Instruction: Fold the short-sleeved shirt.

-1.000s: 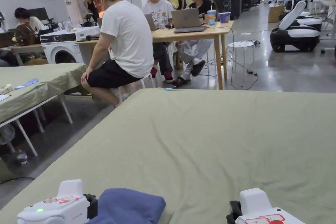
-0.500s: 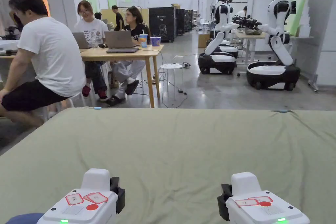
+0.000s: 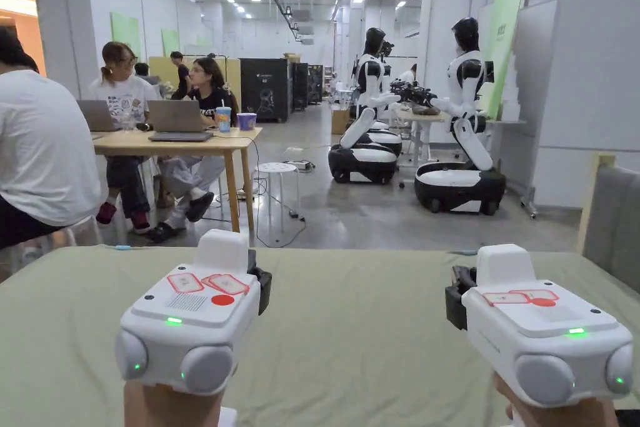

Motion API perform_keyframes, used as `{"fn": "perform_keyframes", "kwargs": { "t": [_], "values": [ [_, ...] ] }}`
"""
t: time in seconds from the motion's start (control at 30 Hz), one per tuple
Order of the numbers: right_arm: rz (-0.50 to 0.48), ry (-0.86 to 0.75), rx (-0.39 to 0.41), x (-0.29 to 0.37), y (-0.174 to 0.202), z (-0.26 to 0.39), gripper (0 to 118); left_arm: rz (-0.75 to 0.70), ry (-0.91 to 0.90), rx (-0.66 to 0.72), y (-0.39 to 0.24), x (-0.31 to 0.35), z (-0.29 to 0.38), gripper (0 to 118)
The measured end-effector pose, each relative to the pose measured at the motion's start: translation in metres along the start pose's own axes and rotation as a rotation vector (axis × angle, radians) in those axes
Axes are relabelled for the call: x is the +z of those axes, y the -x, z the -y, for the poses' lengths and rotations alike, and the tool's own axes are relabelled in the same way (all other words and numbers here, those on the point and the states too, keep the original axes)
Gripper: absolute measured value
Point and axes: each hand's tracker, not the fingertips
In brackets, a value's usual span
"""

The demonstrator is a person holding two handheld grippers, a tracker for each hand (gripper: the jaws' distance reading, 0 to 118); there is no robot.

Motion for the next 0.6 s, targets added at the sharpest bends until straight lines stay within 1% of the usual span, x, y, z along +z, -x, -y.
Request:
{"fn": "perform_keyframes", "kwargs": {
  "t": [0.07,0.1,0.13,0.2,0.23,0.27,0.3,0.37,0.4,0.43,0.5,0.57,0.6],
  "values": [
    [0.002,-0.039,-0.017,0.002,-0.006,-0.01,0,0.013,-0.027,0.019,-0.003,0.005,-0.016,0],
    [0.008,-0.059,-0.038,0.003,-0.008,-0.012,0,0.019,-0.028,0.031,-0.004,0.007,-0.02,0],
    [0.006,-0.053,-0.053,0.003,-0.01,-0.012,0,0.021,-0.025,0.038,-0.005,0.008,-0.022,0],
    [0.013,-0.002,-0.121,0.001,-0.014,-0.004,0,0.026,-0.017,0.053,-0.008,0.014,-0.016,0],
    [0.02,0.006,-0.146,0.0,-0.014,0.001,0,0.013,-0.011,0.082,-0.01,0.018,-0.01,0],
    [0.02,0.011,-0.148,-0.003,-0.014,0.006,0,-0.002,0.001,0.13,-0.01,0.02,-0.002,0],
    [0.022,0.018,-0.126,-0.007,-0.012,0.01,0,0.01,0.019,0.151,-0.012,0.018,0.005,0],
    [0.038,0.036,-0.062,-0.01,-0.009,0.017,0,0.016,0.046,0.085,-0.016,0.012,0.013,0],
    [0.044,0.031,-0.062,-0.009,-0.008,0.019,0,0.0,0.067,0.064,-0.017,0.01,0.016,0],
    [0.043,0.028,-0.073,-0.008,-0.008,0.02,0,-0.001,0.064,0.083,-0.016,0.008,0.019,0],
    [0.002,0.018,-0.13,-0.009,-0.009,0.021,0,0.007,0.06,0.1,-0.012,0.008,0.023,0],
    [0.007,0.014,-0.12,-0.01,-0.007,0.02,0,-0.002,0.066,0.096,-0.012,0.007,0.022,0],
    [0.01,0.014,-0.114,-0.012,-0.006,0.02,0,-0.006,0.065,0.094,-0.011,0.007,0.023,2]
  ]
}}
